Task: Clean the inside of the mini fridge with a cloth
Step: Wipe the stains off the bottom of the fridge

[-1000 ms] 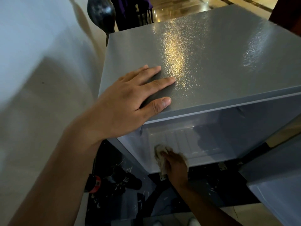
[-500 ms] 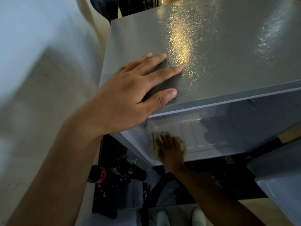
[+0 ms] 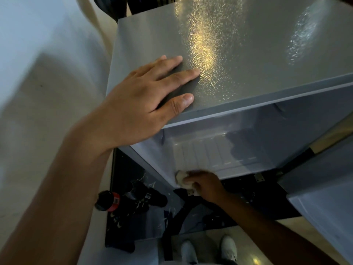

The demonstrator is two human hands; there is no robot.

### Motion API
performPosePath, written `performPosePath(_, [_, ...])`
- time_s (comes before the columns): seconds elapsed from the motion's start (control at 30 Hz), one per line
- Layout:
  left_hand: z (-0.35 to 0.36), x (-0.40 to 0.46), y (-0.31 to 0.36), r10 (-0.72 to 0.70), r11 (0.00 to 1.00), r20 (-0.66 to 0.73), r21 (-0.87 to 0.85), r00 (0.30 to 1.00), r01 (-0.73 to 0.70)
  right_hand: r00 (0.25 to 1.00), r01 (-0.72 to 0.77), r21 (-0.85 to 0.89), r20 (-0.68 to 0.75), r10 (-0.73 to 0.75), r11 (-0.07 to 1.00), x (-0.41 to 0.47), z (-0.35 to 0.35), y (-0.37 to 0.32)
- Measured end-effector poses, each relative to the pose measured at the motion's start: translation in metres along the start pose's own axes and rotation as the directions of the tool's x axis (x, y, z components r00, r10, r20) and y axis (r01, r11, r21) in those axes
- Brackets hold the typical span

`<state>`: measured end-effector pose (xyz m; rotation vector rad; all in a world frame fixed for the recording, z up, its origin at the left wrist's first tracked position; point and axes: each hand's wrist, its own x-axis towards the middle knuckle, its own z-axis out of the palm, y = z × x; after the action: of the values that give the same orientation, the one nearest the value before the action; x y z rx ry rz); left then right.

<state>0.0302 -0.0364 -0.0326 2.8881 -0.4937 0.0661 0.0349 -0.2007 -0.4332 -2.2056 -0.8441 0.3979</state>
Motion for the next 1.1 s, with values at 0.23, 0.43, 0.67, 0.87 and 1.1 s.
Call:
performPosePath(0.23, [0.001,0.0,0.001,0.009,1.0,-0.006,0.015,1.0,-0.009,0.953,-0.203,0.085,-0.214,0.216,0.976,0.067,-0.018,-0.017])
performPosePath(0.43, [0.0,0.0,0.001,0.012,1.0,-0.01,0.021,1.0,-0.011,0.983,-0.182,-0.334,-0.082,0.164,0.925,0.12,0.009,-0.022])
performPosePath(0.67, [0.0,0.001,0.0,0.008,0.999,0.005,0.034,1.0,-0.008,0.981,-0.172,-0.462,-0.004,0.192,0.87,0.107,0.012,-0.013])
performPosePath(0.87, [0.0,-0.001,0.001,0.012,0.999,-0.004,0.031,1.0,-0.012,0.999,0.0,-0.347,-0.05,-0.018,0.938,0.057,0.025,-0.003])
performPosePath(1.1, [0.001,-0.001,0.0,0.011,0.999,-0.01,0.03,1.0,-0.01,0.926,-0.197,-0.113,-0.347,0.147,0.974,0.051,-0.024,-0.002])
